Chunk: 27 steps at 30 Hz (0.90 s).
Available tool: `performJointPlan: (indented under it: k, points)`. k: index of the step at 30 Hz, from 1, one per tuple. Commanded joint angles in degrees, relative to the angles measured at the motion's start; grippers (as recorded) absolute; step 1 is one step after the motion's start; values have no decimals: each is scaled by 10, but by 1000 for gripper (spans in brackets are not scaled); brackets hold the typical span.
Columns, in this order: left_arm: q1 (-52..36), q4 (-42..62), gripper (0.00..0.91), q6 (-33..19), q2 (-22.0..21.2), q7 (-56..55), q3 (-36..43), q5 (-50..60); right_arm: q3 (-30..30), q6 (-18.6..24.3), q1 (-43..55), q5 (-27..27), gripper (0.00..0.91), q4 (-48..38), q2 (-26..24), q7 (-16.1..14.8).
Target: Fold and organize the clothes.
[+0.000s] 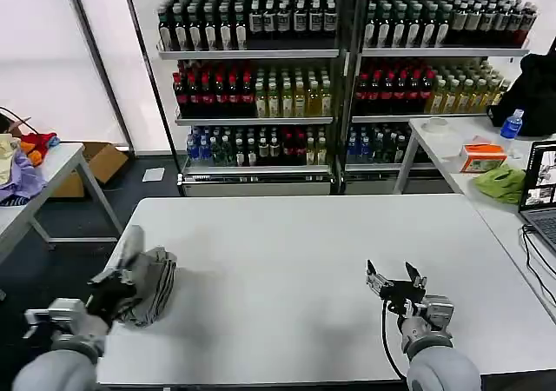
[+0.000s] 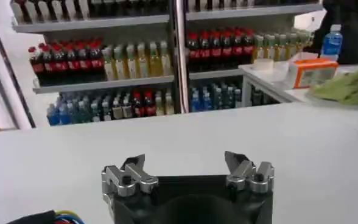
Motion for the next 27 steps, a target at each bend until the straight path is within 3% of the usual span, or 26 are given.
performJointPlan:
  k: [1, 6, 16, 17, 18, 22, 27]
  points:
    - [-103, 64, 10, 12, -145, -27, 330, 85, 11, 0, -32, -35, 907, 4, 19, 0]
    - [-144, 120, 0, 10, -177, -33, 358, 83, 19, -1, -52, -51, 907, 14, 27, -1]
    - [-148, 103, 30, 37, -192, -43, 366, 14, 7, -1, -47, -60, 907, 1, 30, -1]
    - [-146, 102, 353, 36, -194, -40, 368, 6, 3, -1, -44, -61, 907, -2, 31, -1]
    - [-145, 104, 907, 35, -197, -38, 367, -1, -1, -1, -41, -61, 907, -4, 31, -1]
    - [-146, 102, 907, 16, -198, -31, 351, -13, -15, -11, -27, -37, 907, -8, 31, 3]
    - [-144, 56, 907, 5, -185, -32, 325, -71, -32, -14, 8, 63, 907, -19, 19, 19]
